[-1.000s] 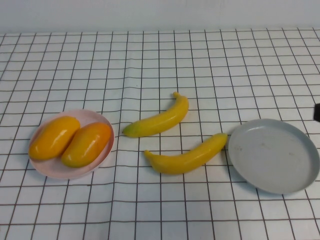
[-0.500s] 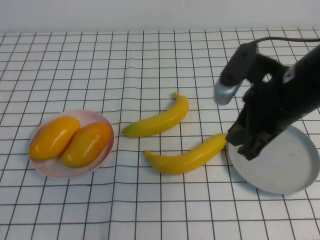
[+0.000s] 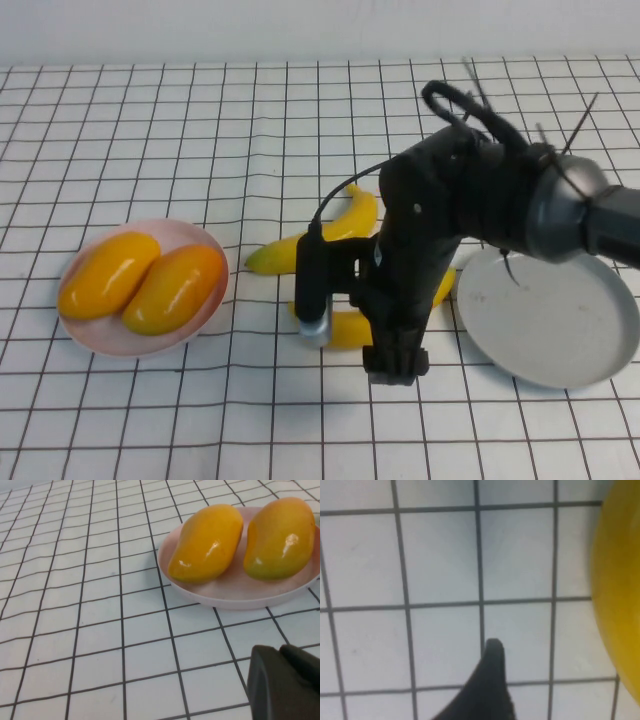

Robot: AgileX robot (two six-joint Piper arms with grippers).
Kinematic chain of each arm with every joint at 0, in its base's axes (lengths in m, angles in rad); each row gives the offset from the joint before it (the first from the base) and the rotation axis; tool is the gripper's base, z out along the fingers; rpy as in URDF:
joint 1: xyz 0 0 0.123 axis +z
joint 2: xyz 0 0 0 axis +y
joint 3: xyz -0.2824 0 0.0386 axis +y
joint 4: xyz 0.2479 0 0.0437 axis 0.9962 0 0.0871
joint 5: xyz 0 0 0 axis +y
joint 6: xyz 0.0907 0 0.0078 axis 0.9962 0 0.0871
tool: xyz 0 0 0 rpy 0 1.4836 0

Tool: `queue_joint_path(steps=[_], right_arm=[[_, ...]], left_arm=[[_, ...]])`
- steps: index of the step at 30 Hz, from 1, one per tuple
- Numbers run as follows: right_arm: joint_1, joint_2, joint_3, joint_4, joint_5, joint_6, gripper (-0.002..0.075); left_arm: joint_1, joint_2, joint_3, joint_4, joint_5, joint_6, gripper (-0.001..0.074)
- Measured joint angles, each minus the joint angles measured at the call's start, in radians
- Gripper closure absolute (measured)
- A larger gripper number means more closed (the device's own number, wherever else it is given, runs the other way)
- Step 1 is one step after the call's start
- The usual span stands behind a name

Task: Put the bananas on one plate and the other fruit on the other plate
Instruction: Put another type of fruit in the right plate

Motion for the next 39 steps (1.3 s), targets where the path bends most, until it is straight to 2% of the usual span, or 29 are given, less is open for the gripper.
queue_joint_path(steps=[9,12,14,16,17,20,24,26,29,32,39], right_arm=[[0.009,0.128,-0.084,-0.011,-0.088,-0.023,0.0154],[0.009,0.149,-0.102,-0.011,-0.093,-0.023,0.0224],[0.009,0.156,-0.107,-0.013,-0.094,-0.009,0.0298],[0.009,0.158,-0.128,-0.02,-0.081,0.019,0.0404],[0.009,0.158,-0.141,-0.032,-0.069,0.037,0.0414],[0.009,0.158,-0.213,-0.095,0.003,0.141,0.041],[0.007,0.134,-0.328,-0.241,0.148,0.396,0.041],[-0.005,0.097,-0.362,-0.262,0.169,0.499,0.041],[-0.062,-0.006,-0.353,-0.195,0.18,0.621,0.041],[-0.173,-0.121,-0.27,-0.078,0.184,0.662,0.041],[-0.389,-0.266,0.074,-0.049,0.129,0.723,0.041]], left_arm=[[0.0,0.0,0.0,0.0,0.0,0.0,0.0737],[0.0,0.0,0.0,0.0,0.0,0.0,0.0737],[0.0,0.0,0.0,0.0,0.0,0.0,0.0737],[0.0,0.0,0.0,0.0,0.0,0.0,0.0737],[0.0,0.0,0.0,0.0,0.0,0.0,0.0737],[0.0,0.0,0.0,0.0,0.0,0.0,0.0737],[0.0,0.0,0.0,0.0,0.0,0.0,0.0737],[0.0,0.0,0.0,0.0,0.001,0.0,0.0737],[0.0,0.0,0.0,0.0,0.001,0.0,0.0737],[0.0,0.0,0.0,0.0,0.001,0.0,0.0737],[0.0,0.0,0.0,0.0,0.002,0.0,0.0737]])
